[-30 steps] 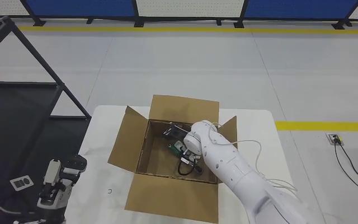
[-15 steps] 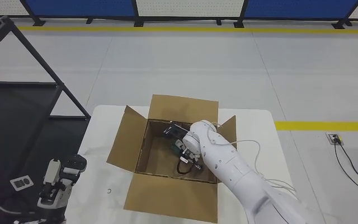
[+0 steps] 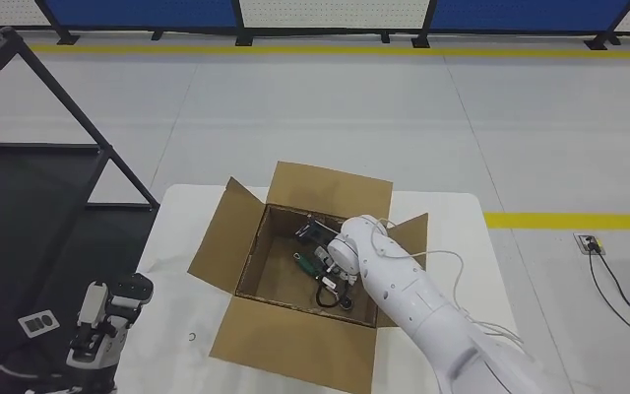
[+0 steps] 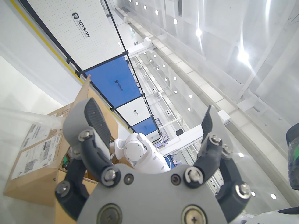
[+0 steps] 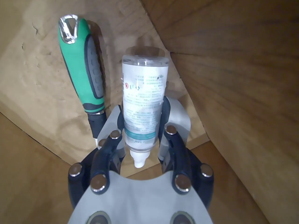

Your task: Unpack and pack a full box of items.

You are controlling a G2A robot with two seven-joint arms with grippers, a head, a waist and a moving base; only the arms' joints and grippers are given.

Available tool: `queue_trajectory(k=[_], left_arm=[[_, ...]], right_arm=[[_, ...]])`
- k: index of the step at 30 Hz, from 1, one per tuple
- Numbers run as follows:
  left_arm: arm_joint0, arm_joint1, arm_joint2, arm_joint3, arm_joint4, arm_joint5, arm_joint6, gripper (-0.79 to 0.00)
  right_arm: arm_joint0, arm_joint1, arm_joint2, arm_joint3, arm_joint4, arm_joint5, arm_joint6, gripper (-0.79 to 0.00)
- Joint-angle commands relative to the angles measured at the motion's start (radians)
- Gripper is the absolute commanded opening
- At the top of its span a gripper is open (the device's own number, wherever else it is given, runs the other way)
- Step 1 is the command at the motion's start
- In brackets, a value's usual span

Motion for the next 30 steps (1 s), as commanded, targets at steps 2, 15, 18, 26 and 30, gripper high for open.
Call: queue_trajectory(k=[2, 15, 18, 26, 30], left_arm=[[0.001, -0.001, 0.001, 0.000, 0.000, -0.001, 0.003, 0.000], [0.011, -0.003, 0.002, -0.008, 0.001, -0.008, 0.003, 0.000], [0.007, -0.003, 0.008, -0.010, 0.005, -0.006, -0.002, 0.000], [-0.007, -0.002, 0.020, -0.009, 0.008, 0.004, -0.020, 0.000], [-0.014, -0.002, 0.025, -0.008, 0.010, 0.006, -0.028, 0.000]], right_arm=[[-0.005, -0.001, 0.001, 0.000, -0.006, 0.003, 0.012, -0.505], [-0.036, 0.017, 0.032, -0.127, -0.051, 0.014, -0.031, -0.785], [-0.070, 0.044, 0.059, -0.247, -0.091, 0.032, -0.013, -0.785], [-0.325, 0.152, 0.219, -0.837, -0.270, 0.113, 0.172, -0.785], [-0.447, 0.184, 0.286, -1.056, -0.335, 0.101, 0.211, -0.785]])
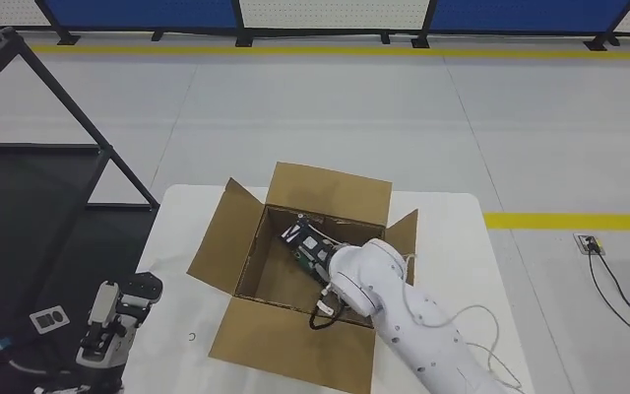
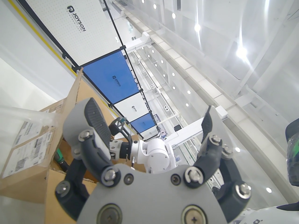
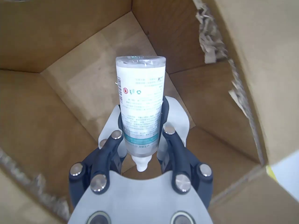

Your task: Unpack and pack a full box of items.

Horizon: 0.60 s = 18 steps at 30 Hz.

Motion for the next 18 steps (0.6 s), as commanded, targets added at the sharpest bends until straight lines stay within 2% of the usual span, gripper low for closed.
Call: queue_trajectory(k=[1, 8, 18], left_arm=[[-0.002, 0.000, 0.002, 0.001, 0.000, 0.000, -0.003, 0.000], [-0.017, 0.002, 0.015, 0.015, -0.002, 0.011, -0.022, 0.000], [-0.065, 0.006, 0.066, 0.029, 0.021, 0.043, -0.069, 0.000]], right_arm=[[-0.044, 0.008, 0.020, -0.089, -0.017, -0.004, -0.005, -0.785], [-0.174, 0.025, 0.098, -0.341, -0.068, 0.068, -0.067, -0.785], [-0.480, 0.055, 0.279, -0.761, -0.246, 0.248, -0.043, -0.785]])
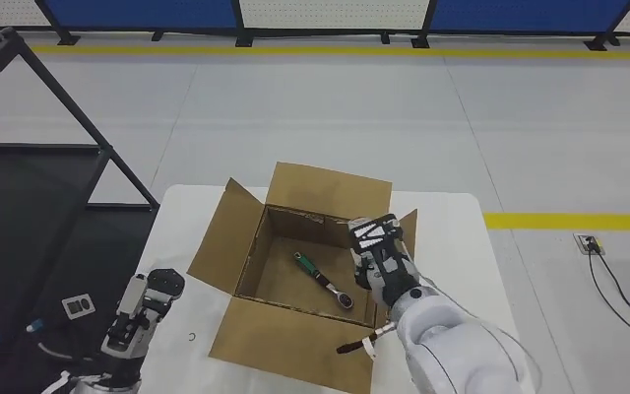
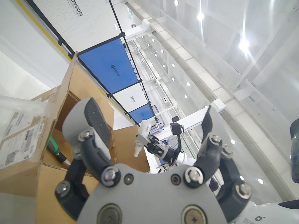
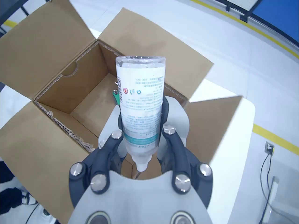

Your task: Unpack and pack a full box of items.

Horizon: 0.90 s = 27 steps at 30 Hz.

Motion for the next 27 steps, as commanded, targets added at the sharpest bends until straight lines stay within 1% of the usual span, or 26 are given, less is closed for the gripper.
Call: queue_trajectory(k=[1, 3, 7, 13, 15, 17, 18, 20, 21, 23, 25, 27], left_arm=[[-0.008, 0.001, 0.010, 0.002, 0.005, 0.006, -0.006, 0.000], [-0.019, 0.001, 0.020, 0.004, 0.012, 0.013, -0.012, 0.000], [-0.039, 0.003, 0.042, 0.007, 0.028, 0.026, -0.021, 0.000], [-0.055, 0.004, 0.062, 0.007, 0.048, 0.040, -0.020, 0.000], [-0.057, 0.005, 0.066, 0.008, 0.054, 0.044, -0.019, 0.000], [-0.059, 0.005, 0.069, 0.007, 0.058, 0.047, -0.015, 0.000], [-0.059, 0.005, 0.070, 0.007, 0.059, 0.047, -0.014, 0.000], [-0.060, 0.006, 0.072, 0.005, 0.062, 0.047, -0.008, 0.000], [-0.060, 0.006, 0.071, 0.002, 0.064, 0.047, -0.004, 0.000], [-0.057, 0.006, 0.067, -0.005, 0.066, 0.046, 0.005, 0.000], [-0.054, 0.006, 0.060, -0.010, 0.064, 0.045, 0.015, 0.000], [-0.051, 0.006, 0.053, -0.012, 0.060, 0.046, 0.021, 0.000]], right_arm=[[-0.059, 0.004, 0.045, -0.059, -0.021, 0.026, -0.002, -0.785], [-0.117, 0.007, 0.099, -0.094, 0.009, 0.049, -0.029, -0.785], [-0.195, 0.009, 0.232, -0.094, 0.116, 0.090, -0.143, -0.785], [-0.303, 0.015, 0.418, -0.094, 0.294, 0.072, -0.253, -0.785], [-0.333, 0.017, 0.459, -0.094, 0.341, 0.057, -0.267, -0.785], [-0.355, 0.018, 0.501, -0.094, 0.326, 0.106, -0.233, -0.785], [-0.351, 0.020, 0.498, -0.094, 0.329, 0.101, -0.214, -0.785], [-0.332, 0.021, 0.496, -0.053, 0.289, 0.136, -0.169, -0.785], [-0.310, 0.022, 0.479, -0.027, 0.287, 0.124, -0.150, -0.785], [-0.261, 0.025, 0.468, 0.052, 0.253, 0.133, -0.117, -0.785], [-0.203, 0.028, 0.444, 0.142, 0.227, 0.103, -0.086, -0.785], [-0.141, 0.029, 0.444, 0.252, 0.226, 0.110, -0.051, -0.785]])
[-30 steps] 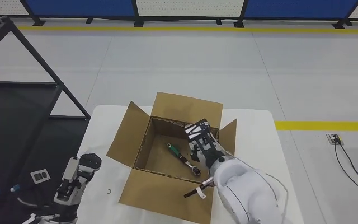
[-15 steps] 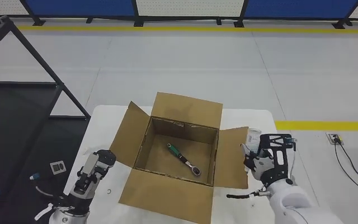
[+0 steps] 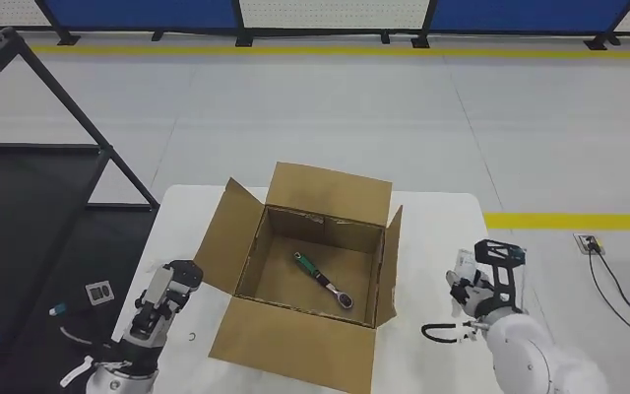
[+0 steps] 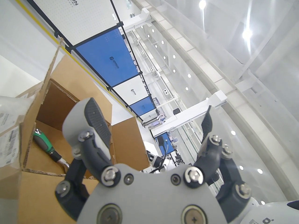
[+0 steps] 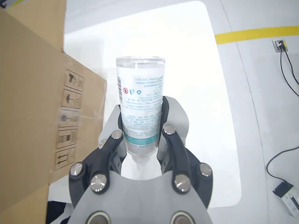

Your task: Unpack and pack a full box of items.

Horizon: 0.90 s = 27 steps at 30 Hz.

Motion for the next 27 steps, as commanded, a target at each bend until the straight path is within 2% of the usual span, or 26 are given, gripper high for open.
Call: queue_trajectory(k=[1, 6, 10, 15, 20, 24, 27], left_arm=[[0.002, 0.000, -0.005, 0.000, -0.004, 0.003, 0.004, 0.000], [0.004, 0.001, -0.008, -0.003, -0.001, 0.007, 0.008, 0.000], [-0.001, 0.002, -0.005, -0.004, 0.006, 0.013, 0.013, 0.000], [-0.010, 0.003, 0.006, -0.003, 0.016, 0.024, 0.018, 0.000], [-0.021, 0.003, 0.018, -0.001, 0.032, 0.034, 0.024, 0.000], [-0.025, 0.004, 0.025, -0.003, 0.037, 0.039, 0.027, 0.000], [-0.026, 0.004, 0.026, -0.003, 0.039, 0.038, 0.029, 0.000]], right_arm=[[0.066, 0.002, -0.001, 0.113, -0.001, -0.004, 0.031, -0.785], [0.201, 0.010, 0.019, 0.361, 0.006, -0.038, 0.050, -0.785], [0.267, 0.020, 0.048, 0.501, 0.040, -0.111, 0.065, -0.785], [0.304, 0.033, 0.068, 0.593, 0.053, -0.196, 0.072, -0.785], [0.315, 0.043, 0.076, 0.644, 0.063, -0.229, 0.064, -0.785], [0.322, 0.049, 0.070, 0.668, 0.057, -0.241, 0.072, -0.622], [0.333, 0.053, 0.064, 0.690, 0.050, -0.238, 0.085, -0.576]])
